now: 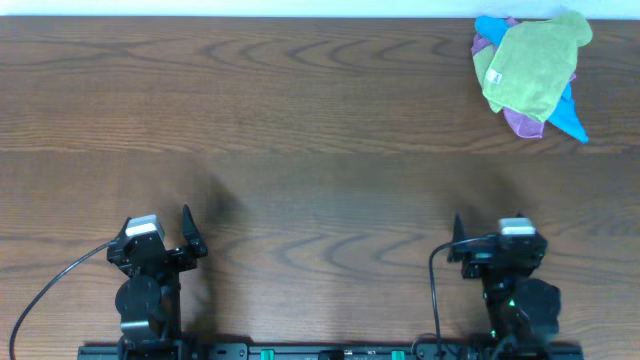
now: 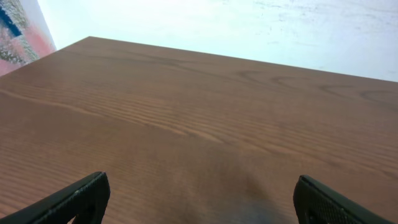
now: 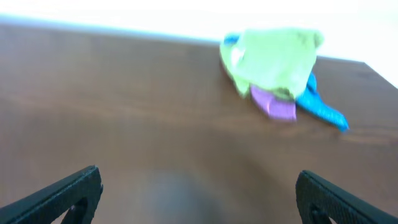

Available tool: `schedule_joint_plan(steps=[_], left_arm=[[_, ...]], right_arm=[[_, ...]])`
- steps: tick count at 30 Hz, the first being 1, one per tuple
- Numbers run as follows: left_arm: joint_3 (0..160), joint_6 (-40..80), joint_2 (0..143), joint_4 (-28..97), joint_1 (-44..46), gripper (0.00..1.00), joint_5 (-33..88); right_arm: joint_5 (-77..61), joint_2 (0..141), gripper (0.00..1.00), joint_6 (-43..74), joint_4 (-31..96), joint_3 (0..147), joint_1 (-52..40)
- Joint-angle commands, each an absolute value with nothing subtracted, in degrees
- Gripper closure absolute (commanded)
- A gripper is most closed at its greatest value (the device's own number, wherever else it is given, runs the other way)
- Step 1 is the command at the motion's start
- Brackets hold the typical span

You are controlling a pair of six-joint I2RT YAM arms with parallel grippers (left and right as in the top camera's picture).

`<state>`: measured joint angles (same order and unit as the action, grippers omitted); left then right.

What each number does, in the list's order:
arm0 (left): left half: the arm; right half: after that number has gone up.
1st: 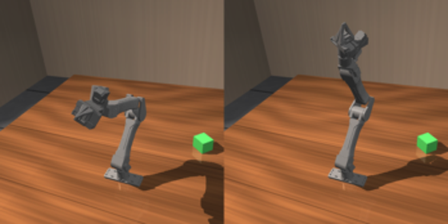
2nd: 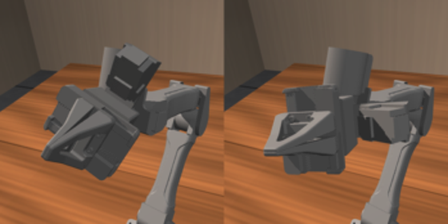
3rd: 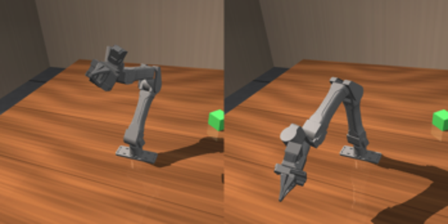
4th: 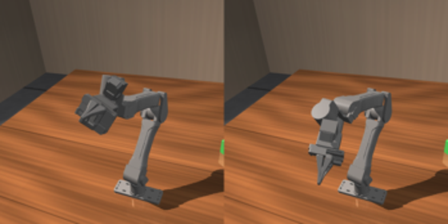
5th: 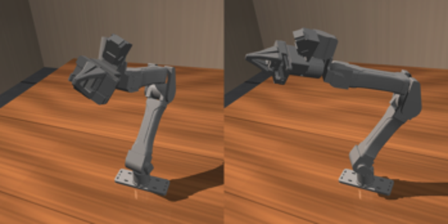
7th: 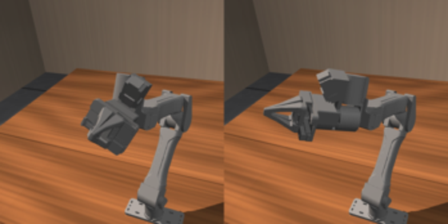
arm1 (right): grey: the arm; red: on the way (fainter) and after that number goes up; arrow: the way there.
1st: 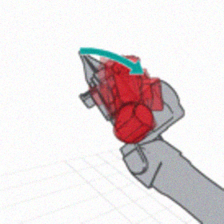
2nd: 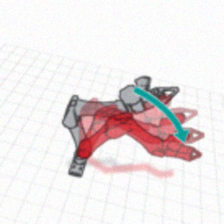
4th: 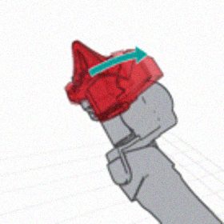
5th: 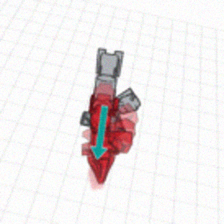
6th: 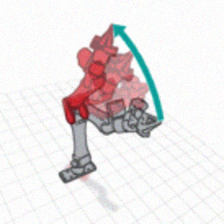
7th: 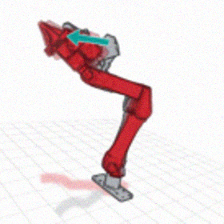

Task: Fold the cloth
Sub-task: 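Reach the right gripper to the cloth pile and grasp the green cloth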

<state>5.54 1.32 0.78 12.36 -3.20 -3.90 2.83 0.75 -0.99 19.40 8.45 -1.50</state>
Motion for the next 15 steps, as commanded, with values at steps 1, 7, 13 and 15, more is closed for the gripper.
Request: schedule_joint_plan(steps=[1,7,13,15], left_arm=[[3.81,1.30,0.25,12.60,-2.98,0.04,-4.51],[3.81,1.30,0.25,12.60,-2.98,0.04,-4.49],[3.81,1.30,0.25,12.60,-2.98,0.04,-4.51],[3.81,1.30,0.25,12.60,-2.98,0.04,-4.49]], right_arm=[[2.24,0.84,0.01,9.45,13.80,8.34,-1.04],[4.51,10.31,0.01,17.12,0.32,9.63,-0.91],[4.47,33.30,0.01,18.46,-2.79,20.51,2.50],[4.47,41.98,0.01,18.44,-1.50,25.80,3.86]])
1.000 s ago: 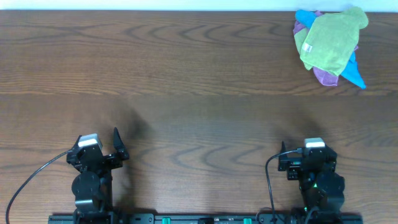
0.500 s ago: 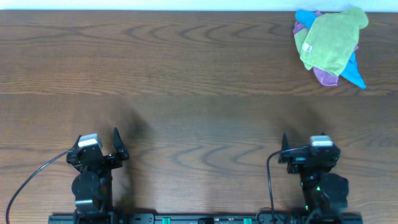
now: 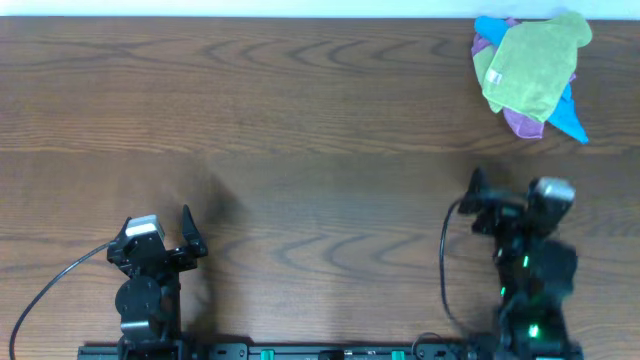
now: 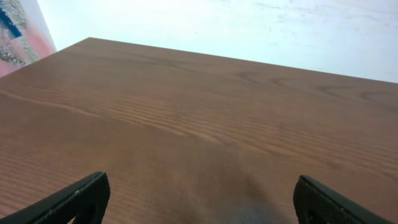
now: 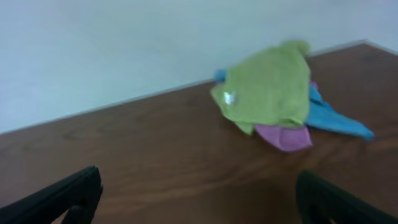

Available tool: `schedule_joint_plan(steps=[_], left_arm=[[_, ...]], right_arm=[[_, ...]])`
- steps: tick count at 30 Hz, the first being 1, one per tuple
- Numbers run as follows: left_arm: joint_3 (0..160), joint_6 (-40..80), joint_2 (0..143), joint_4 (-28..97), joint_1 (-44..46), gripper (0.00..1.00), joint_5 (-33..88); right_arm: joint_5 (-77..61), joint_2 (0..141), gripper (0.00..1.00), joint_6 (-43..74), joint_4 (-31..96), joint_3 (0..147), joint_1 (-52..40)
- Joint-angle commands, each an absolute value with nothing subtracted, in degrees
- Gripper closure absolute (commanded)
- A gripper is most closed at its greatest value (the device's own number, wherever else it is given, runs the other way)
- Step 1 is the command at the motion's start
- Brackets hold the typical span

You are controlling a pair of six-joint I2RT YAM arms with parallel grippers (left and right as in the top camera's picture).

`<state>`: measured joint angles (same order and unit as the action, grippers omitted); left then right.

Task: Fold the cloth
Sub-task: 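Reach the right gripper to the cloth pile and grasp the green cloth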

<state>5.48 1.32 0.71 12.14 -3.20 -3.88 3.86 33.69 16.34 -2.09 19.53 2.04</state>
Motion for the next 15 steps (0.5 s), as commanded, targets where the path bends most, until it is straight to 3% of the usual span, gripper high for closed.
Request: schedule_joint_plan(steps=[1,15], left_arm=[[3.81,1.30,0.25,12.60,-2.98,0.05,-4.49],[3.81,1.30,0.25,12.60,-2.98,0.04,-4.51]], right_arm=[[4.47,46.35,0.01,18.44,-0.43,28.73,4.51],[4.49,89.32,0.01,18.65,28.34,68.71,10.22]])
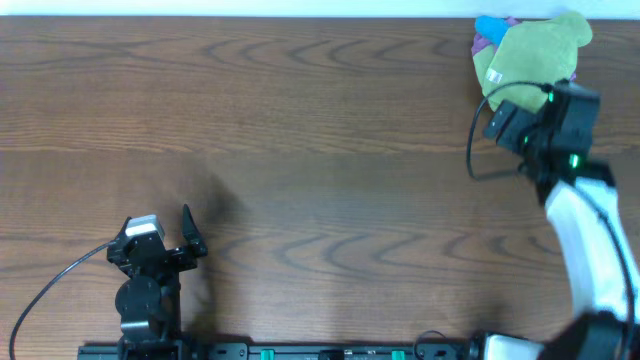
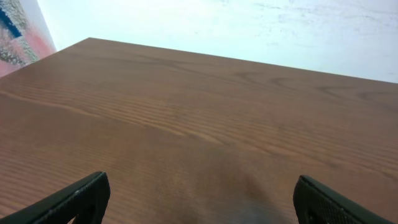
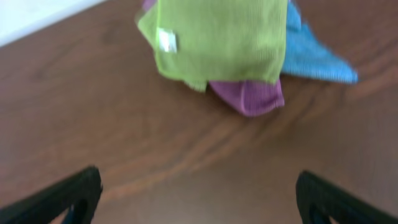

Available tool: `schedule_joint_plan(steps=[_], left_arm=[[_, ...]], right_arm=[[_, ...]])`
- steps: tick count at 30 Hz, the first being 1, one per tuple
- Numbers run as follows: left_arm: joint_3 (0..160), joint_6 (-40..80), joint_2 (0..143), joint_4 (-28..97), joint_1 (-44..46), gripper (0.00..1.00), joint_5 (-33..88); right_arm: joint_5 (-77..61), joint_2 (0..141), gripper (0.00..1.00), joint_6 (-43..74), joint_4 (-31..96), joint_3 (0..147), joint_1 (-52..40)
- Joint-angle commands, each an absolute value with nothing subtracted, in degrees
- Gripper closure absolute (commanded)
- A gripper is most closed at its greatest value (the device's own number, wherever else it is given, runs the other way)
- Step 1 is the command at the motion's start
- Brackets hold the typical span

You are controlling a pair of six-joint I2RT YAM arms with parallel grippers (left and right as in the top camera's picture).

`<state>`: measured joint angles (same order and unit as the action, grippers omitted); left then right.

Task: Fold the cloth
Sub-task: 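Reach the right gripper to the cloth pile and grasp the green cloth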

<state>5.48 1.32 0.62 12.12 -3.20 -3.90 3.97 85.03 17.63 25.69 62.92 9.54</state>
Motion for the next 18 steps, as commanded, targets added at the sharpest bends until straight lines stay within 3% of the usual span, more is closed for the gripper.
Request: schedule_joint_plan(steps=[1,9,18], left_arm=[[3.81,1.30,0.25,12.60,-2.98,0.04,-4.51],[3.81,1.30,0.25,12.60,-2.98,0.04,-4.51],[3.81,1.30,0.25,12.60,-2.98,0.04,-4.49]], right_arm=[[4.54,91.61,0.01,18.59,30.74,71.68,10.22],[9.02,101.93,0.04,11.84,41.12,87.96,8.95],[18.96,106.19,0.02,5.23,39.99,90.00,2.76]])
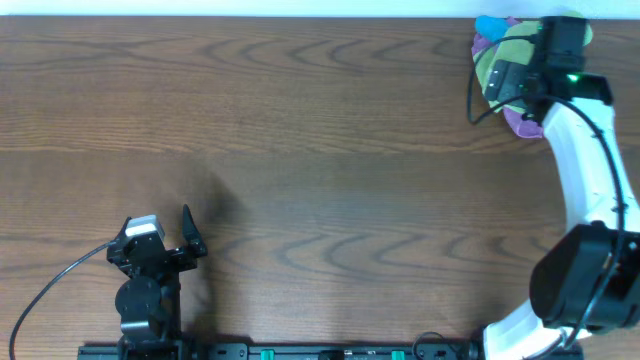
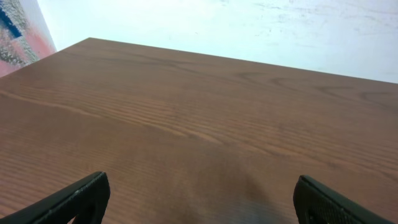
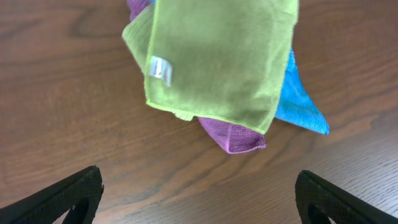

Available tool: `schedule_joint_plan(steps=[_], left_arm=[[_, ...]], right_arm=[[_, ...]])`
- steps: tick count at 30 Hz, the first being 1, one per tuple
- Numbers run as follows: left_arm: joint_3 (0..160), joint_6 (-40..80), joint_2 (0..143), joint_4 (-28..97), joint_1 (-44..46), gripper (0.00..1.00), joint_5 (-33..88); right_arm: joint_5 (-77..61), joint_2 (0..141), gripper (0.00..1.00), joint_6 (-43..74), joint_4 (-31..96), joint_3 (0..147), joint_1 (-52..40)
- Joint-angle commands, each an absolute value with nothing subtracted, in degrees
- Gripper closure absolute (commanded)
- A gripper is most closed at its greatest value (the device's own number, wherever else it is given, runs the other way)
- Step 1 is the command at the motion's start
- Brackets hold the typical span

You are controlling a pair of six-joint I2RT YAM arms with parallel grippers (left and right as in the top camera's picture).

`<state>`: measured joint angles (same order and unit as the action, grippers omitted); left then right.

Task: Fold the cloth
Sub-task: 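Reach the right gripper to the cloth pile and grasp the green cloth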

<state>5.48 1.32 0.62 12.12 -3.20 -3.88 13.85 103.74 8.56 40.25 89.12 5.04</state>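
A pile of cloths lies at the table's far right corner: a green cloth [image 3: 217, 59] with a white tag on top, a purple cloth [image 3: 235, 135] and a blue cloth [image 3: 298, 106] under it. In the overhead view the pile [image 1: 492, 62] is partly covered by my right arm. My right gripper [image 3: 198, 202] hangs open above the pile's near edge, nothing between its fingers. My left gripper [image 2: 199, 202] stands open low over bare wood at the front left.
The wooden table [image 1: 300, 150] runs to a white wall at the back. The pile sits close to the table's far edge and right edge. The left arm's cable [image 1: 50, 285] loops at the front left.
My right gripper has moved farther out and now looks straight down on the cloth pile from closer. The left arm has not moved.
Both grippers stood open at the table's front, the pile far off at the back right. The right arm was then extended partway, then close before the pile, and now stands over it. The left arm stayed still throughout.
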Motion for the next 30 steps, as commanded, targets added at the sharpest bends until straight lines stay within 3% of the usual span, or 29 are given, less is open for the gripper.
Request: schedule_joint_plan(steps=[1,12,23,25,28,30], left_arm=[[3.81,1.30,0.25,12.60,-2.98,0.05,-4.49],[3.81,1.30,0.25,12.60,-2.98,0.04,-4.51],[3.81,1.30,0.25,12.62,-2.98,0.04,-4.49],[3.81,1.30,0.25,12.60,-2.98,0.04,-4.51],[3.81,1.30,0.25,12.60,-2.98,0.05,-4.49],[3.81,1.30,0.25,12.60,-2.98,0.05,-4.51]], right_arm=[[19.70,106.72,0.02,4.56,39.83,89.97,2.07],[33.65,115.63,0.04,-1.10,39.70,89.97,-4.58],[42.33,121.25,0.18,-2.96,37.74,90.00,-4.54],[43.13,121.84,0.23,-3.55,36.82,90.00,-4.54],[43.11,121.97,0.51,-3.57,35.33,90.00,-4.54],[43.11,121.95,0.57,-3.57,34.20,90.00,-4.54]])
